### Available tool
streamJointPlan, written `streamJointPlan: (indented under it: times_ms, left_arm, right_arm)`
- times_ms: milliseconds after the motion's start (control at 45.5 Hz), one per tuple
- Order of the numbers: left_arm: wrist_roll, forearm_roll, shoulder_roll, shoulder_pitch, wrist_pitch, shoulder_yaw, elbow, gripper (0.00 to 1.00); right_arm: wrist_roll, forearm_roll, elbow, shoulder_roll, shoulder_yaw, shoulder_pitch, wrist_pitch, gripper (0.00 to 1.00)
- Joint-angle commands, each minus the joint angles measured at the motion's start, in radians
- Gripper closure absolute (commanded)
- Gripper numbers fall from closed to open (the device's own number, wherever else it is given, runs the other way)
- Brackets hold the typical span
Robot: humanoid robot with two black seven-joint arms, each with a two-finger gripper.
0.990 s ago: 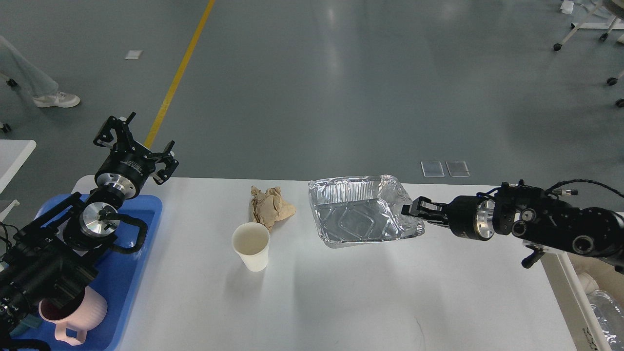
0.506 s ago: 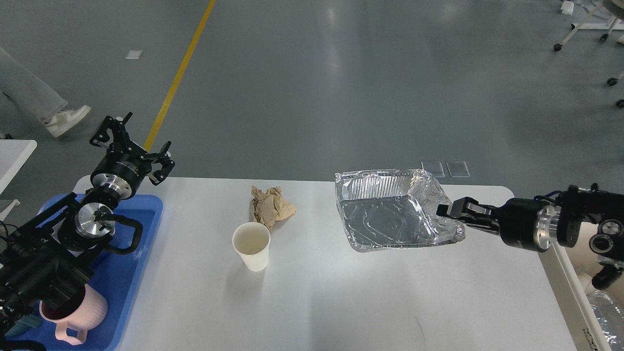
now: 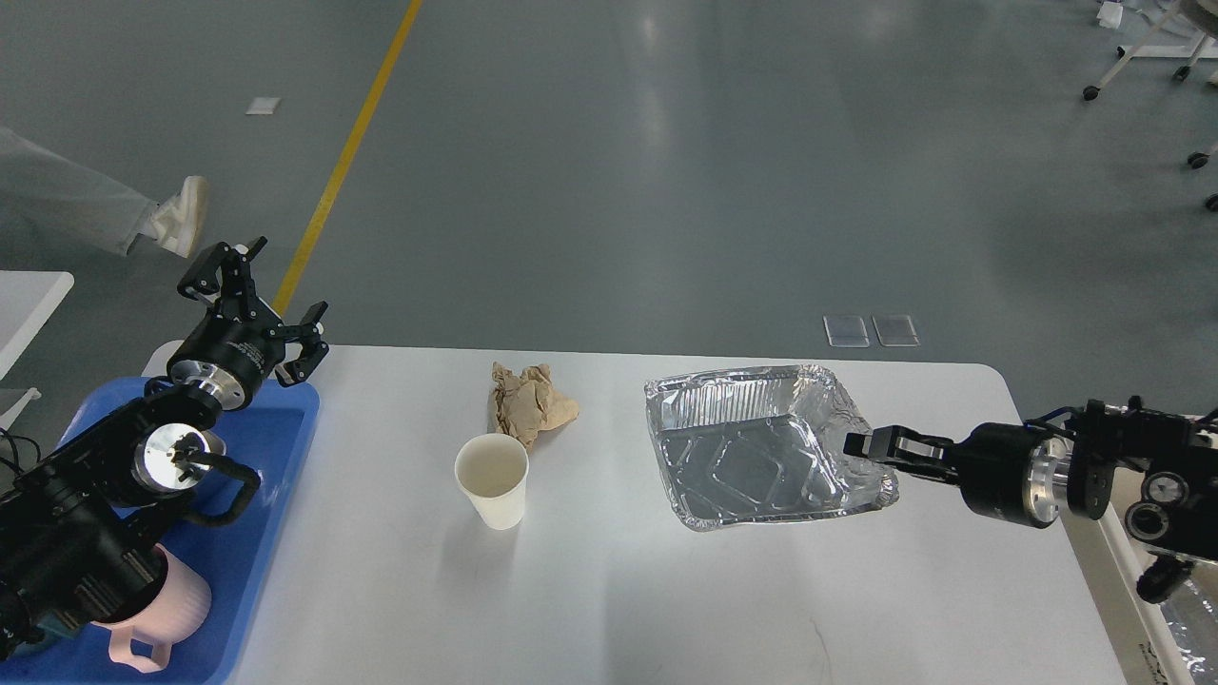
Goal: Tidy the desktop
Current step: 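Lower the foil tray back onto the table with the right gripper, then move the left gripper down past the bin toward the table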
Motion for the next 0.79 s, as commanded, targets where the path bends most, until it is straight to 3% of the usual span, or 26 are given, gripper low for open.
streamJointPlan:
  times_ms: [0,264,462,550,770]
  left_arm:
    - [0.006,0.001,-0.002,-0.001,0.011,-0.004,0.001,0.02]
    - [-0.011,0.003,-0.002,0.000,0.008,-0.021,0.001,0.02]
    - [-0.132,0.131,0.040,0.028,0.001,-0.003,-0.002,0.02]
    - [-0.161,0.153,0.035,0.036,0.000,-0.003,-0.021,0.02]
    - [-0.154,0.216,0.035,0.033,0.145,0.071,-0.021,0.02]
  right_arm:
    - [0.001,-0.049,0.008,-0.010,0.000,-0.017,-0.004,1.00]
    - [0.001,-0.066,0.016,-0.016,0.000,-0.018,-0.004,1.00]
    - [0.000,-0.066,0.014,-0.014,-0.003,-0.018,-0.002,1.00]
    - [-0.002,-0.064,0.013,-0.014,-0.005,-0.017,-0.002,1.00]
    - [-0.005,-0.064,0.013,-0.019,-0.011,-0.020,-0.001,1.00]
